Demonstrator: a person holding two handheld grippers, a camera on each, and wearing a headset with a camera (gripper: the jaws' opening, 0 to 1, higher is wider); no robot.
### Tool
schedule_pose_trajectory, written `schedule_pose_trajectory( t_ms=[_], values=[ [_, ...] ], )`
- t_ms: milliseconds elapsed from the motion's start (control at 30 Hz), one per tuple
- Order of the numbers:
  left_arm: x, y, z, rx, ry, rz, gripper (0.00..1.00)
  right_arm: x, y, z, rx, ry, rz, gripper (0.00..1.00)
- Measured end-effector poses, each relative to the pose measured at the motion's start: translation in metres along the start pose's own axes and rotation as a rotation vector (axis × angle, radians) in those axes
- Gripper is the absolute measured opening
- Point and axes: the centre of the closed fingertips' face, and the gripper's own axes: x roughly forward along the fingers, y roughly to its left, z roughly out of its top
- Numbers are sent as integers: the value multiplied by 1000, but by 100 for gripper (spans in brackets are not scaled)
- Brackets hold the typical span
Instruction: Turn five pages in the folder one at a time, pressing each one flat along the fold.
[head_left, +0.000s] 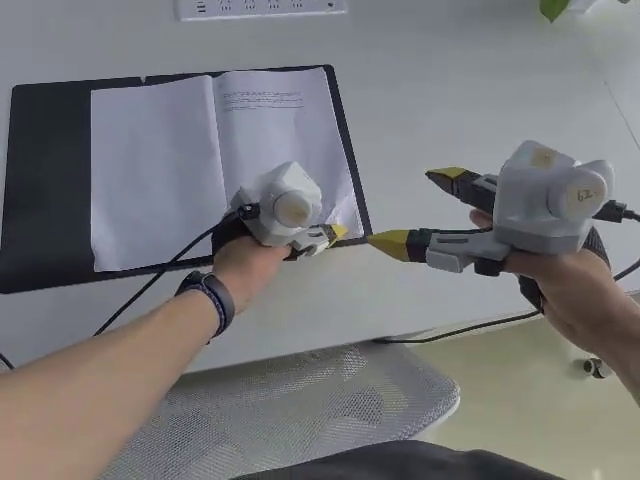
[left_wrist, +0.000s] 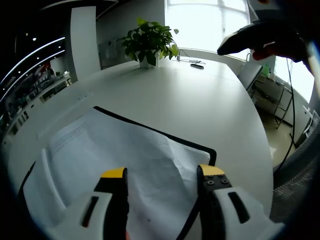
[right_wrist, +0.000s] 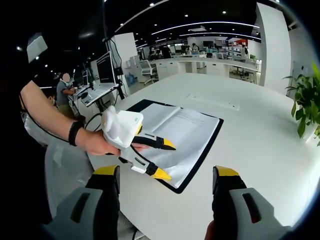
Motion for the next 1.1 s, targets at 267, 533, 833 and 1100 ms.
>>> schedule_pose_trajectory(
  t_ms=[267, 533, 833, 1100],
  values=[
    [-4, 2, 1, -9, -5, 2, 49, 6, -1, -4, 12, -3, 14, 74],
    [-8, -1, 4, -13, -4, 2, 49, 27, -9, -7, 44, -11, 49, 70],
    [-9, -2, 6, -16, -3, 0, 49, 53, -25, -6, 158, -60, 91, 60],
    [-8, 0, 7, -20, -3, -4, 48, 86, -28, -14, 226, -48, 124, 54]
  ],
)
